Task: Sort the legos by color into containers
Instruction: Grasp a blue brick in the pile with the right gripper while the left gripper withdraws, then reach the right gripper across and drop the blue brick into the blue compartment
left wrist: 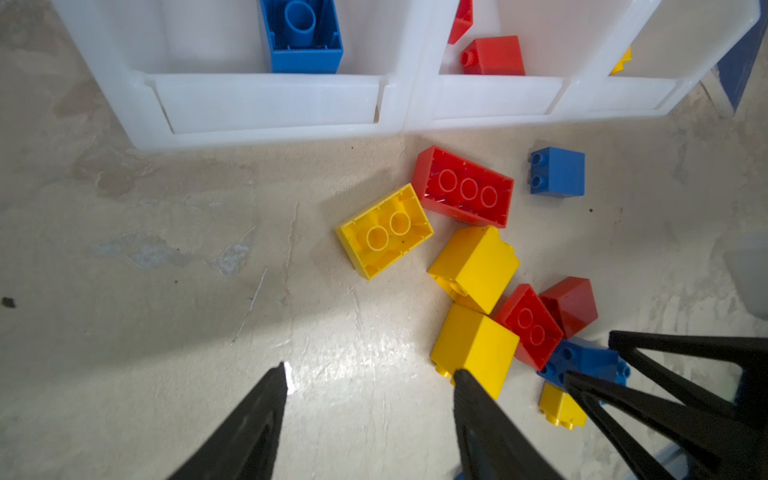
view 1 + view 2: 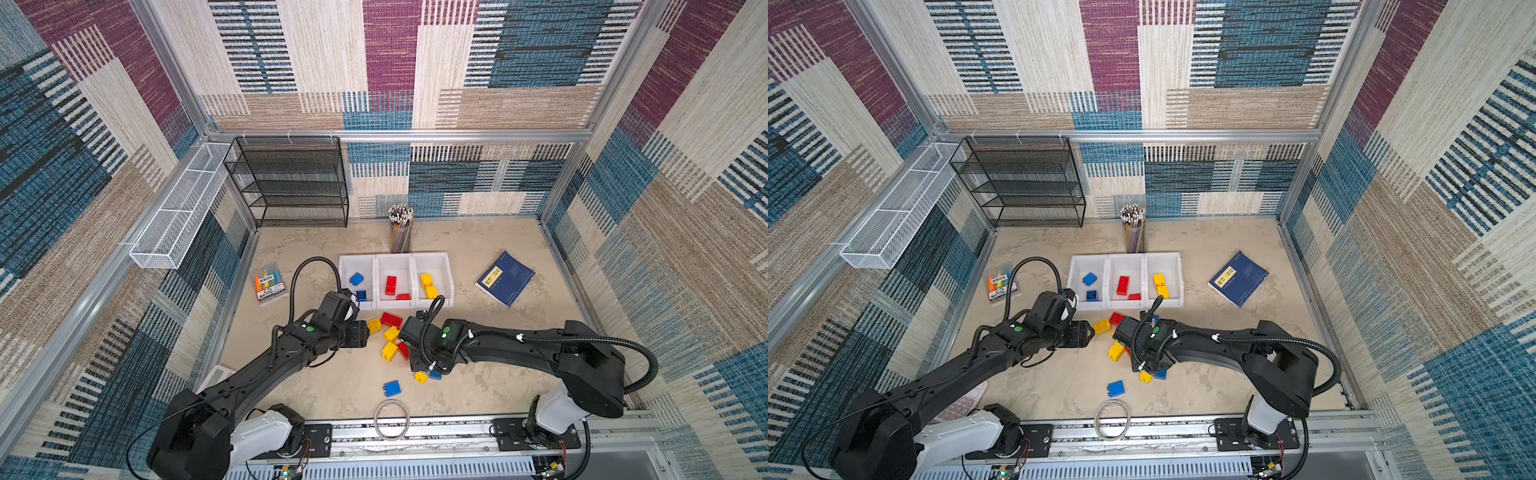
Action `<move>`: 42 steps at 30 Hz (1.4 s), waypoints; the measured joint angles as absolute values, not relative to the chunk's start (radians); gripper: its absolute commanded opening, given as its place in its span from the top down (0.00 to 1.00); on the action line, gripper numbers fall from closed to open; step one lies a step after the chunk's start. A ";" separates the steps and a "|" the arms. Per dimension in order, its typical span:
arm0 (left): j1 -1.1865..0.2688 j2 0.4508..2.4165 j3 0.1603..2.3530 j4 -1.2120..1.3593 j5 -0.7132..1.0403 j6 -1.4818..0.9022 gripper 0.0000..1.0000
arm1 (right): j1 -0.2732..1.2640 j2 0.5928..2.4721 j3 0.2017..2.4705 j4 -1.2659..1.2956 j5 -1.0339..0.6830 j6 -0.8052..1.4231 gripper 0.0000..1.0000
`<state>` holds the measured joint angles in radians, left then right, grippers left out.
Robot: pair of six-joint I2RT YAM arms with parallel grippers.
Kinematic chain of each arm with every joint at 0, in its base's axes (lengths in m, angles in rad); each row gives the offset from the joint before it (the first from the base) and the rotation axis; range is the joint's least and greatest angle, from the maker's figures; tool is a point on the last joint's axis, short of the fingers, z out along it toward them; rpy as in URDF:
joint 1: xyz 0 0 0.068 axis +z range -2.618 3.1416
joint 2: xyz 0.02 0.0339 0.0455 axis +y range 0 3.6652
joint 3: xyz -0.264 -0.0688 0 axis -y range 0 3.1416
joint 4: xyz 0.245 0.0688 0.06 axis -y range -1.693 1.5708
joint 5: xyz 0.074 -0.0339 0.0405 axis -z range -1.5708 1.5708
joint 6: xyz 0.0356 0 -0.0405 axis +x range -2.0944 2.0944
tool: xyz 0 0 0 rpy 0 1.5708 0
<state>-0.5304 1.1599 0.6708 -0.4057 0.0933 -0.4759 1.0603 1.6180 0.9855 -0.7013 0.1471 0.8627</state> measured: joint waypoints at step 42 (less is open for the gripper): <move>-0.526 0.725 0.496 -0.611 0.042 -0.630 0.32 | 0.838 2.196 2.031 -0.623 0.126 0.356 0.60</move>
